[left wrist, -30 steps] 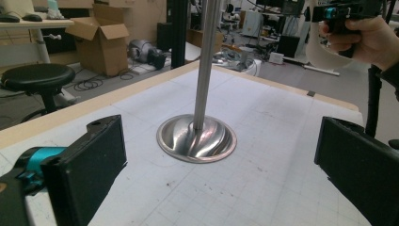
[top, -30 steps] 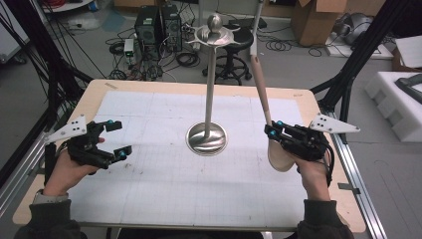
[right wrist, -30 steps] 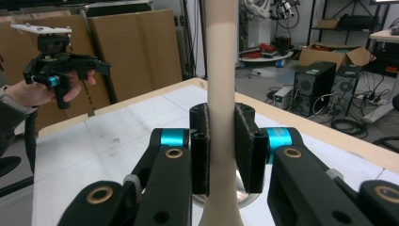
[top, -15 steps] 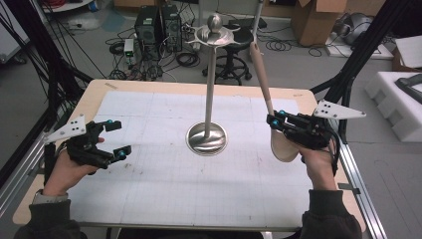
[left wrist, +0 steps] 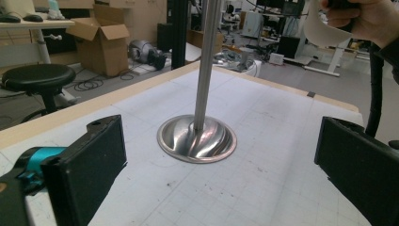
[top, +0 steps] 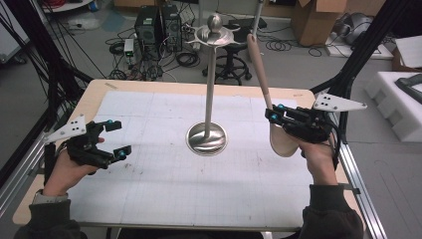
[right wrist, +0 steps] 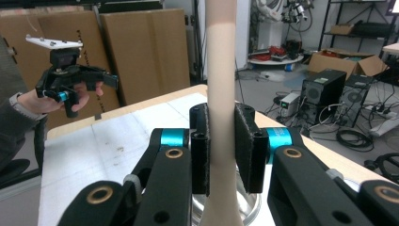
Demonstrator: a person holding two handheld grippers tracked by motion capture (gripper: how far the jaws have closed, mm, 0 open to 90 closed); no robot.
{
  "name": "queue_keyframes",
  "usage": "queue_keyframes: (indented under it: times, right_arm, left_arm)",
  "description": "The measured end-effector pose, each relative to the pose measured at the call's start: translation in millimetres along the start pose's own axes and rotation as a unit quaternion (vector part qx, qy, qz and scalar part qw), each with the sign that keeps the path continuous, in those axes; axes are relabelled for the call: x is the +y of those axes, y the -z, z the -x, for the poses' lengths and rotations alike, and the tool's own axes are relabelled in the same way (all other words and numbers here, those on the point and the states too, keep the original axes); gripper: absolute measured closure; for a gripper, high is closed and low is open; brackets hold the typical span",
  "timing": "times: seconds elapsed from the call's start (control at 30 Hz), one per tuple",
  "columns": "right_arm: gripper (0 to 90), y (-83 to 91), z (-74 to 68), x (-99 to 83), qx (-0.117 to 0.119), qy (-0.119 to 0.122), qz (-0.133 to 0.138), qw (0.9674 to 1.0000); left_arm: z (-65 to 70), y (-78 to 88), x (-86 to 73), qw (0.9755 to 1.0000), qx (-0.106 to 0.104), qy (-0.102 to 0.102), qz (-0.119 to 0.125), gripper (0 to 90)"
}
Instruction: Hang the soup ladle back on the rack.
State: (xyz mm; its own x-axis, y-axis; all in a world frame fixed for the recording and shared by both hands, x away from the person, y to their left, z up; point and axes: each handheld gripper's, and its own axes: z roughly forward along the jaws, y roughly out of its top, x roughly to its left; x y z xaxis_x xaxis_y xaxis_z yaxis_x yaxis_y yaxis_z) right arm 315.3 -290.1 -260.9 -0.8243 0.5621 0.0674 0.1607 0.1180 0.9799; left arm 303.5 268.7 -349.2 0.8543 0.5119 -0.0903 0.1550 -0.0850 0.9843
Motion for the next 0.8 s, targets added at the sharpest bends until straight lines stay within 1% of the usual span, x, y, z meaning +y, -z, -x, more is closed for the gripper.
queue_keyframes:
  times: [0.27, 0.37, 0.6, 0.67, 0.7, 0.77, 0.8]
  right_arm:
    - [77.9, -3.6, 2.2, 1.3, 0.002, -0.001, -0.001, 1.0]
    - [77.9, -4.5, 3.2, 0.1, 0.003, -0.005, -0.006, 1.0]
    - [77.8, -8.0, 5.5, -2.2, 0.012, -0.01, -0.007, 0.9999]
    - [77.8, -8.9, 5.7, -3.0, 0.018, -0.015, -0.006, 0.9997]
    - [77.9, -9.4, 6.4, -3.5, 0.019, -0.014, -0.003, 0.9997]
    - [77.9, -10.0, 6.7, -4.0, 0.017, -0.018, -0.005, 0.9997]
    - [77.8, -10.3, 7.3, -4.5, 0.02, -0.02, -0.006, 0.9996]
  left_arm:
    - [-0.9, 2.0, 0.4, 1.0, 0.001, 0.001, 0.003, 3.0]
    - [-0.8, 2.0, 0.6, 1.0, 0.001, 0.0, 0.003, 3.0]
    - [-1.0, 1.8, 0.3, 1.0, 0.004, 0.0, 0.003, 3.0]
    - [-1.6, 2.0, 0.0, 1.0, 0.005, 0.0, 0.002, 3.0]
    - [-1.5, 1.9, 0.0, 1.0, 0.005, 0.0, 0.002, 3.0]
    - [-1.4, 2.1, 0.1, 1.0, 0.004, 0.0, 0.002, 3.0]
    - [-1.4, 2.0, 0.1, 1.0, 0.003, -0.001, 0.002, 3.0]
